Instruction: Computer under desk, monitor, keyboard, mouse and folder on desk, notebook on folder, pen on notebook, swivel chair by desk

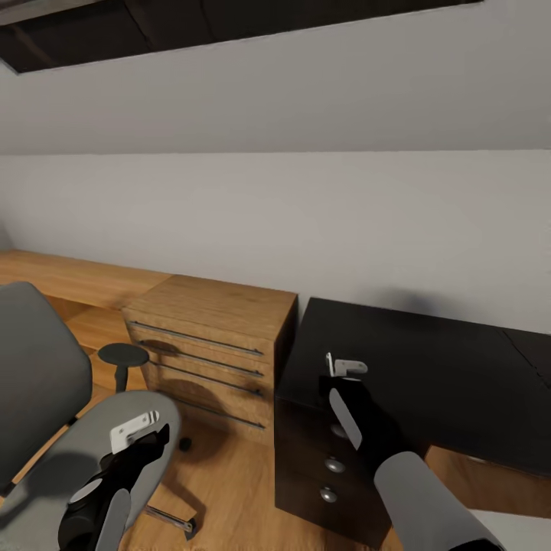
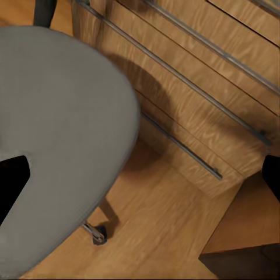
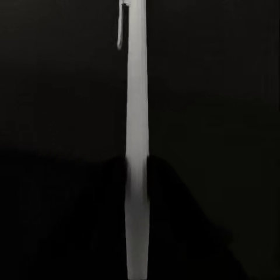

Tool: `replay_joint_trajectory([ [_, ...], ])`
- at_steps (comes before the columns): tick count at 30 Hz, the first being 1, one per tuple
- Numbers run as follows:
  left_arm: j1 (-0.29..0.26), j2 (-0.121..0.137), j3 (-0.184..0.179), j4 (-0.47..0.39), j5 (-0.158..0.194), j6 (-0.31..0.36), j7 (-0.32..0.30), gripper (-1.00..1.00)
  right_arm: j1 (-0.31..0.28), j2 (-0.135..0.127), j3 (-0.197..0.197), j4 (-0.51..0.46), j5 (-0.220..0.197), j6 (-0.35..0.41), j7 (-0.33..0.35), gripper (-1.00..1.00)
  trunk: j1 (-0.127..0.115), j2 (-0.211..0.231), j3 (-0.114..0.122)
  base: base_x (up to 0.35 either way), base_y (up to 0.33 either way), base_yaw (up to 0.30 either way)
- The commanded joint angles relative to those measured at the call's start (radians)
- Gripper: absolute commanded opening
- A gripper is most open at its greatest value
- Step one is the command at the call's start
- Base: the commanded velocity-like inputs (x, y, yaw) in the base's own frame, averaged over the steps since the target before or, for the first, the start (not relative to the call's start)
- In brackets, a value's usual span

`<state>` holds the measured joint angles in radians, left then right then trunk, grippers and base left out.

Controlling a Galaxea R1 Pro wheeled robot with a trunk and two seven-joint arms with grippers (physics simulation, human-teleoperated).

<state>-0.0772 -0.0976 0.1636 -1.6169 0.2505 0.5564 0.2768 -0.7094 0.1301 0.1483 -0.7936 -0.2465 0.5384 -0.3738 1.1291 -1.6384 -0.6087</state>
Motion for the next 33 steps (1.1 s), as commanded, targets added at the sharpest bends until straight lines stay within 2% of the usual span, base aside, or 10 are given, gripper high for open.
replay_joint_trajectory([
  [1,-0.001,-0.001,0.001,-0.001,0.011,0.004,0.007,1.00,0.000,-0.001,-0.005,-0.021,-0.013,0.002,-0.010,-1.00,-0.005,0.007,0.002,-0.299,0.000,0.000],
  [8,0.000,-0.001,0.001,-0.001,0.010,0.005,0.007,1.00,0.029,-0.001,-0.068,-0.225,-0.014,0.008,-0.012,-1.00,-0.031,0.056,0.024,-0.321,0.000,0.000],
  [10,0.000,-0.001,0.001,-0.001,0.010,0.006,0.007,1.00,0.063,-0.001,-0.096,-0.303,-0.015,0.009,-0.013,-1.00,-0.039,0.070,0.030,-0.334,0.000,0.000],
  [11,0.000,-0.001,0.000,0.001,0.010,0.007,0.007,1.00,0.099,-0.001,-0.133,-0.385,-0.016,0.010,-0.014,-1.00,-0.043,0.077,0.033,-0.336,0.000,0.000],
  [15,0.000,-0.001,-0.001,0.004,0.010,0.008,0.007,1.00,0.163,0.001,-0.186,-0.541,-0.026,0.019,-0.014,-1.00,-0.058,0.105,0.046,-0.337,0.000,0.000],
  [21,-0.001,-0.001,-0.010,0.013,0.009,0.010,0.007,1.00,0.208,0.002,-0.204,-0.643,-0.071,0.026,-0.014,-1.00,-0.081,0.147,0.065,-0.244,0.000,0.000],
  [23,-0.001,0.000,-0.028,0.027,0.008,0.011,0.007,1.00,0.213,0.002,-0.205,-0.656,-0.081,0.026,-0.014,-1.00,-0.089,0.161,0.071,-0.101,0.000,0.000],
  [24,-0.001,0.003,-0.094,0.067,0.006,0.012,0.008,1.00,0.218,0.003,-0.207,-0.669,-0.092,0.025,-0.015,-1.00,-0.093,0.168,0.074,-0.037,0.000,0.000],
  [26,-0.001,0.004,-0.128,0.086,0.005,0.012,0.009,1.00,0.219,0.004,-0.208,-0.672,-0.095,0.024,-0.015,-1.00,-0.100,0.182,0.080,-0.027,0.000,0.000],
  [33,-0.001,0.006,-0.202,0.128,0.002,0.014,0.010,1.00,0.223,0.005,-0.212,-0.692,-0.104,0.023,-0.016,-1.00,-0.127,0.231,0.102,-0.009,0.000,-0.001],
])
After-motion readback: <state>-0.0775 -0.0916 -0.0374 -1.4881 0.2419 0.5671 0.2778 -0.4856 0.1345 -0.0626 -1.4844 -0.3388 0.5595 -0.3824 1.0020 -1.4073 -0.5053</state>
